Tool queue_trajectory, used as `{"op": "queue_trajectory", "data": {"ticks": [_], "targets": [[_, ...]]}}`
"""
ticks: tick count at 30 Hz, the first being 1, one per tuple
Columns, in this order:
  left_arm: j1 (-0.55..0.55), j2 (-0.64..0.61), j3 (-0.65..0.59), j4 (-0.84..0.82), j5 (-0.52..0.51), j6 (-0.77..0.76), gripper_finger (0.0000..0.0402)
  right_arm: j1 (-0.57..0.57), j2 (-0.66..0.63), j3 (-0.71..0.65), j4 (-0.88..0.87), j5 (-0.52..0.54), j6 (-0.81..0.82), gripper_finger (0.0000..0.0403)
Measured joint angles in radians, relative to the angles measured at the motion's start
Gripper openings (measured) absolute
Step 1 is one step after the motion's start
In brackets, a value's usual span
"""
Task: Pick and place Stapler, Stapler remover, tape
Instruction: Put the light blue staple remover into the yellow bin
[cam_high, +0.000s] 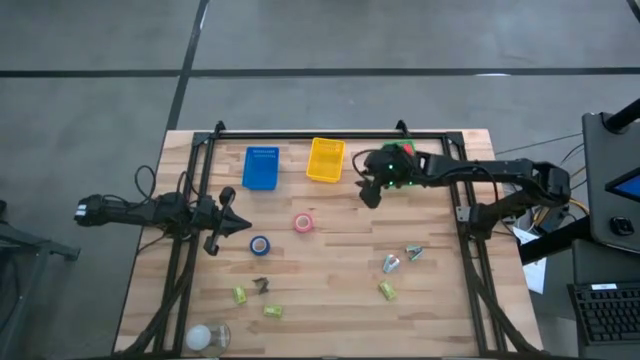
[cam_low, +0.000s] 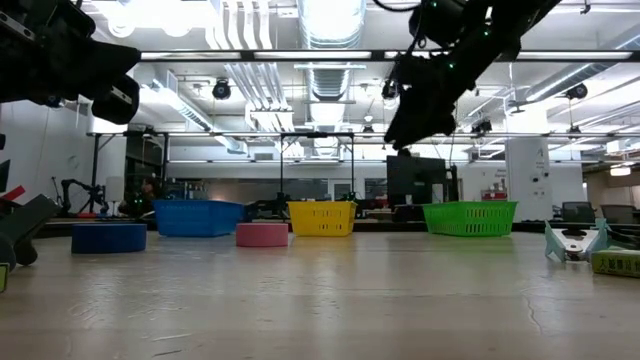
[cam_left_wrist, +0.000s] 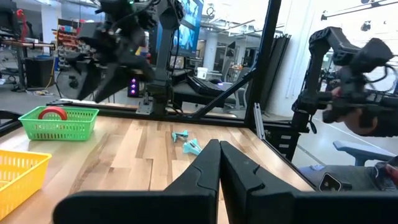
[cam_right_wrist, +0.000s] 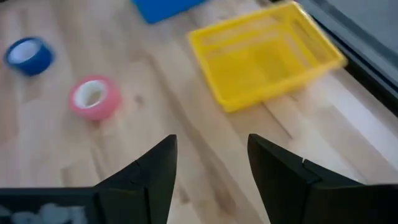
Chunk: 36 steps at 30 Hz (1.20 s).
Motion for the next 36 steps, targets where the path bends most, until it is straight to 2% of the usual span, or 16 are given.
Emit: {"op": "queue_trajectory", "data": {"ticks": [10,15,18,25,29,32,36], "targets": [[0.000,0.000,0.000,0.000,0.000,0.000,0.0010,0.128,0.077,-0.002,0.149,-0.014,-0.093,0.0189],[0.000,0.000,0.000,0.000,0.000,0.000,0.0010,0.186,0.148,0.005,0.241,-0.122,-0.218,0.0189],[0.000,0.000,0.000,0.000,0.000,0.000,0.0010,0.208,0.215,0.042,0.282,-0.132,-0.219,0.0189],[0.000,0.000,0.000,0.000,0.000,0.000,0.0010,0.236,0.399,0.183,0.279,-0.139,-0.268,0.0189],[0.000,0.000,0.000,-0.001,0.000,0.000,0.0010,0.242,0.487,0.280,0.209,-0.163,-0.278,0.0189],[0.000,0.000,0.000,-0.001,0.000,0.000,0.0010,0.249,0.514,0.313,0.130,-0.221,-0.251,0.0189],[0.000,0.001,0.000,-0.002,0.000,0.000,0.0010,0.278,0.513,0.294,0.047,-0.232,-0.154,0.0189]]}}
